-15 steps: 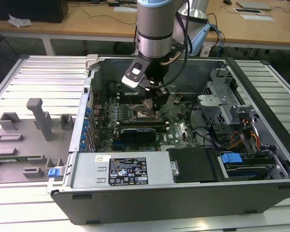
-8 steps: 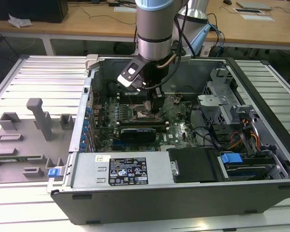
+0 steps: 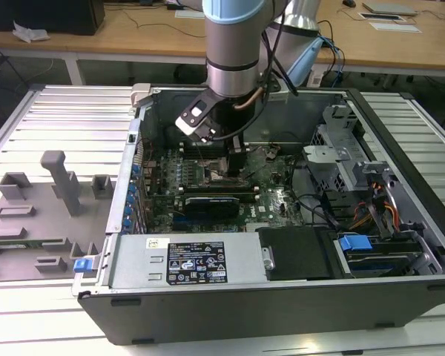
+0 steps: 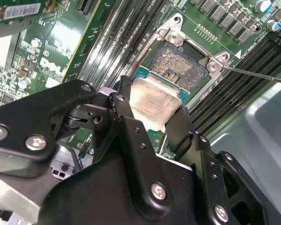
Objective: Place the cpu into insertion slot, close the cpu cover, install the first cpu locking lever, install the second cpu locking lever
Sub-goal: 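Place the cpu into insertion slot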
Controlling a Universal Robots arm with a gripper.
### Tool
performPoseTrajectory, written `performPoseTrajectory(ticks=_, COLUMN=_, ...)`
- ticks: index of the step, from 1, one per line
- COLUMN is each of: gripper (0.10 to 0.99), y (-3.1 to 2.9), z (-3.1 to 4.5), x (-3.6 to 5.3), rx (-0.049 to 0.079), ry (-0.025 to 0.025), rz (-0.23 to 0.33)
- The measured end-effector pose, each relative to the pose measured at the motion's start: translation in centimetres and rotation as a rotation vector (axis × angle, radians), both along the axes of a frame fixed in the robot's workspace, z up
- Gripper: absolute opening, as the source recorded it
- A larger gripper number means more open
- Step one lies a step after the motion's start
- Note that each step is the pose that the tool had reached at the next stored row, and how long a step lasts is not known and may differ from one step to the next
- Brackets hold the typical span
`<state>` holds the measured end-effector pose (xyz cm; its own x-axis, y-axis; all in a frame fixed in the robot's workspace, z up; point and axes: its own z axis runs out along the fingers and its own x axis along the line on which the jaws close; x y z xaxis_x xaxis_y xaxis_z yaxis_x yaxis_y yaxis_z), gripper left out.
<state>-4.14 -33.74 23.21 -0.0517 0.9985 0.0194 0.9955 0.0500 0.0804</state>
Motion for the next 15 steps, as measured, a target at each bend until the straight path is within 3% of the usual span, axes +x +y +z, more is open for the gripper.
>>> performPoseTrajectory(ticks=7, gripper=0.541, y=0.29, z=-0.53, x=-0.68, rx=0.0, ry=-0.0001, rz=-0.039)
performPoseTrajectory(ticks=15, gripper=0.541, y=0.73, z=-1.11, x=-1.21, rx=0.0, ry=-0.0001, rz=-0.045)
